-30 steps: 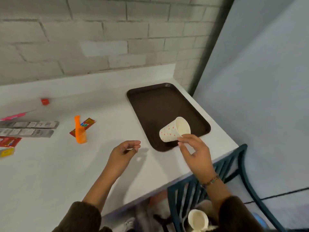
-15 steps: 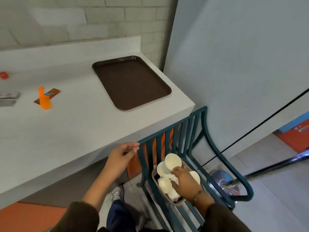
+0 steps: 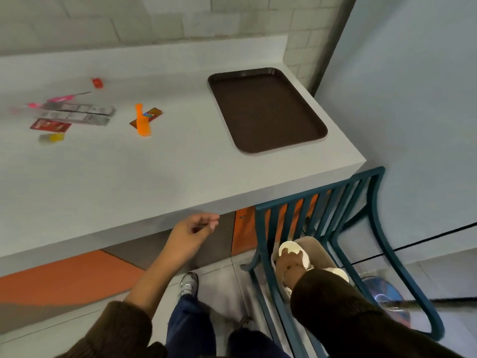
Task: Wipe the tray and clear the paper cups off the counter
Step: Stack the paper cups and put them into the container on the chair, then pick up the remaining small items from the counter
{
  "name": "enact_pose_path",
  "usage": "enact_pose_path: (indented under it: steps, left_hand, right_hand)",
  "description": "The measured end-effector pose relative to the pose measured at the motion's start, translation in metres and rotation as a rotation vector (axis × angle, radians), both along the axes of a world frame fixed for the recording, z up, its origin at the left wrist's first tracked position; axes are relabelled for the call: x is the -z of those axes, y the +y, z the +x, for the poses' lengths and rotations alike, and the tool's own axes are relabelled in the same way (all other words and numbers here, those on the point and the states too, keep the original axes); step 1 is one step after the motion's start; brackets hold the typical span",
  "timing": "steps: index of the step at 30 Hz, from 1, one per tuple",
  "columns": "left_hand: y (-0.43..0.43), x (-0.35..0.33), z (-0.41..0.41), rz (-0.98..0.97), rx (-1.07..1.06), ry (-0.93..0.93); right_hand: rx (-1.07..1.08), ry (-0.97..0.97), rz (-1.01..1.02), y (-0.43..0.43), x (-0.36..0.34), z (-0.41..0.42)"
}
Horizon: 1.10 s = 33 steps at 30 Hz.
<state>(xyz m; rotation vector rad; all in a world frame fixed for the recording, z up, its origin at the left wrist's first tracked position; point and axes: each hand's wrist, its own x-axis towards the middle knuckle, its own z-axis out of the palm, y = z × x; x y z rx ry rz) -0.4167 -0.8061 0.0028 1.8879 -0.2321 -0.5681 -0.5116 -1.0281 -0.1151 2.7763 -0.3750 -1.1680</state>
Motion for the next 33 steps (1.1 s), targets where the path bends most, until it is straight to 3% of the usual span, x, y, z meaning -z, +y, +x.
enact_pose_path:
  steps: [3,10,17,24,33]
  left_hand:
    - [0.021,-0.002,0.021,-0.007,-0.06,0.003]
    - [0.087,-0.028,0.103,-0.005,-0.126,-0.082]
    - [0.166,-0.052,0.201,-0.054,-0.201,-0.118]
    - [0.239,-0.051,0.263,-0.042,-0.283,-0.098]
    - [0.281,-0.034,0.298,-0.026,-0.428,-0.067]
  right_hand:
    - [0.099,-0.163,0.105,0.021,-0.036,0.034]
    - [-0.095,-0.597,0.214,0.086,-0.122,0.11]
    - [-0.055,-0.82,0.321,0.165,-0.165,0.217]
    - [-0.046,-0.778,0.366,0.226,-0.167,0.343]
    - [0.127,-0.638,0.373,0.251,-0.121,0.449]
